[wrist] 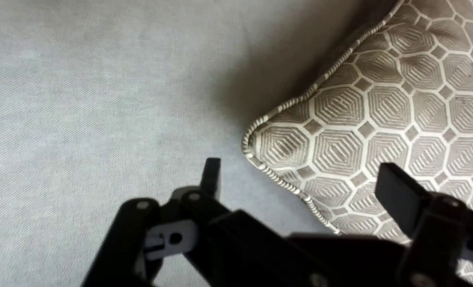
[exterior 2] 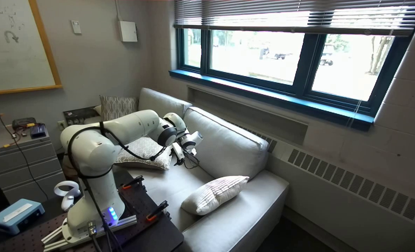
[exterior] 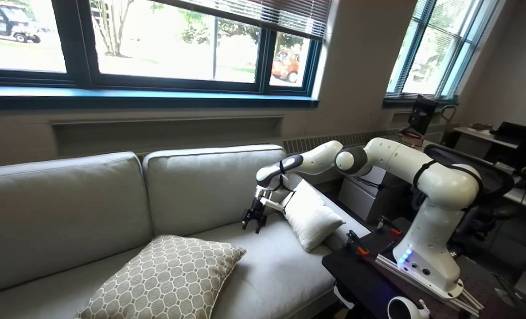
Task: Move the pillows from the middle of the couch and set them against the armrest
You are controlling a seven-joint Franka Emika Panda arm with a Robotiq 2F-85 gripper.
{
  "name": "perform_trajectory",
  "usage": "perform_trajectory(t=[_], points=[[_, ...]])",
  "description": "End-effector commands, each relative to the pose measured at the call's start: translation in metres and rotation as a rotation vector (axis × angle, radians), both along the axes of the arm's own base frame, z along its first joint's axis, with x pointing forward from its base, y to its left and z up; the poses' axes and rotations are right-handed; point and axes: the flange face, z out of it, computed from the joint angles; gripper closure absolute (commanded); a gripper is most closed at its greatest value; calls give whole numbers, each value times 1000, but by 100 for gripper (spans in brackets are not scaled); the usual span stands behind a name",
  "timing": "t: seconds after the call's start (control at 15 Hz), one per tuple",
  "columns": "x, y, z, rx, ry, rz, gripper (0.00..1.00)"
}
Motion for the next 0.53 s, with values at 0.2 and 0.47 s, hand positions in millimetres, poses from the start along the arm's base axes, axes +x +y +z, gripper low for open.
perform_trajectory(t=[0.2,0.47], points=[[-50,-6,-62,-31,-105,-173,0],[-82,-10,-82,15,-143,-280,0]])
